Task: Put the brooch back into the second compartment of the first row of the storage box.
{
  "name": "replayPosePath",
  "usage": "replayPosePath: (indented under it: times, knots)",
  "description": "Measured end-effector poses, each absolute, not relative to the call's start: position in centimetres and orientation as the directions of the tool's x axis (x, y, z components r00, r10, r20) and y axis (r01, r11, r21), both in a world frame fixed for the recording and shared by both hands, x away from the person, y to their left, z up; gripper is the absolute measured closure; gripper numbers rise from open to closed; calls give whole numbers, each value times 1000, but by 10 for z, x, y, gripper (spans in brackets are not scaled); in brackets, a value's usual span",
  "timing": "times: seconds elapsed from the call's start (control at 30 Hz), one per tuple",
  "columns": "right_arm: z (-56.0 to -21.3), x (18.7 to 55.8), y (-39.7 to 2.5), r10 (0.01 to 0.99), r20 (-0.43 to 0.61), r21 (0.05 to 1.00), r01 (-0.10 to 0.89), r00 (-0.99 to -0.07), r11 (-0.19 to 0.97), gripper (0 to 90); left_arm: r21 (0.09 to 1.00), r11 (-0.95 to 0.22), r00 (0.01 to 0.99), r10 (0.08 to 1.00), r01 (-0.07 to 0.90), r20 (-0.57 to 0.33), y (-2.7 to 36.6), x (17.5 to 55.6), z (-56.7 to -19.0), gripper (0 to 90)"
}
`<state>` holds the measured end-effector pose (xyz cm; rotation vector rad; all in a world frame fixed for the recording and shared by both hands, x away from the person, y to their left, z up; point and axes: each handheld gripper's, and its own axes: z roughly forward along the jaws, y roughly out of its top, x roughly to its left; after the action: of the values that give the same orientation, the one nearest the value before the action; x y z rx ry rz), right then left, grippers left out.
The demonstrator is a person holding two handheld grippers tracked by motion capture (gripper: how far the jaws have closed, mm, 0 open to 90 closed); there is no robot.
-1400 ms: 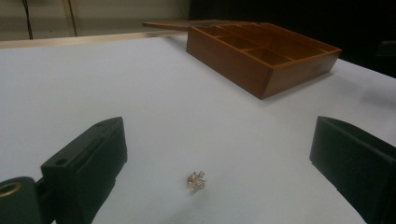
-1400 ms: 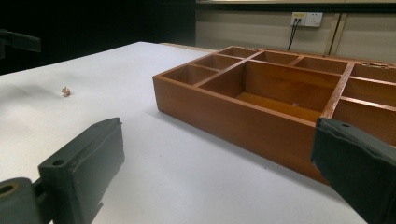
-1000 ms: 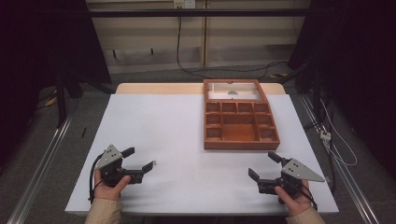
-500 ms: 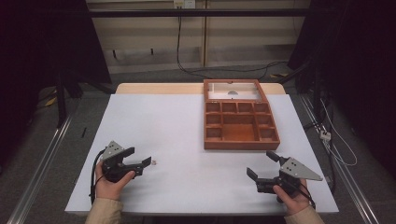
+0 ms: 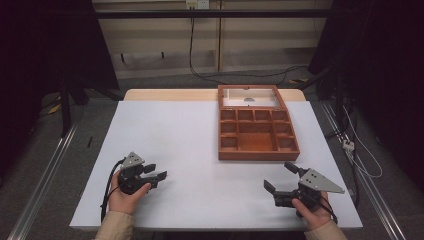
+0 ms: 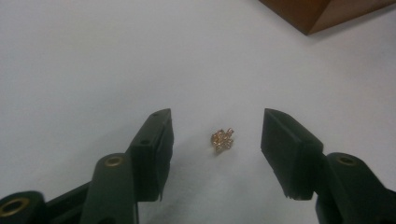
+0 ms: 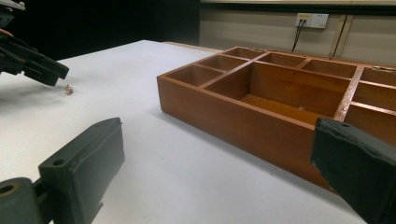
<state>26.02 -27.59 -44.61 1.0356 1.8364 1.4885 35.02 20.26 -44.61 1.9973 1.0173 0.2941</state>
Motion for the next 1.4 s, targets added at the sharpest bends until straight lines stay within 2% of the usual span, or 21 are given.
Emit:
replayPosePath:
  times: [0.1,0.23,0.37,0.6,0.83,1.4]
  knots:
    - [-446,260,-276,834,47,971,220,-550,90,30,762,-322,642,750,562,-156,199,352,-448,473]
    - [-446,259,-277,836,49,971,221,-546,87,30,749,-354,651,747,560,-134,194,354,-450,577]
    - [-446,259,-278,838,50,971,223,-544,87,30,738,-369,652,748,565,-124,191,356,-452,642]
    - [-446,259,-278,839,48,971,222,-542,88,31,736,-400,662,745,546,-86,187,358,-454,701]
    - [-446,258,-278,838,48,971,222,-544,89,32,727,-430,687,723,535,-78,181,358,-453,801]
    - [-446,258,-280,838,46,971,222,-544,91,32,739,-385,698,699,552,-157,178,357,-447,813]
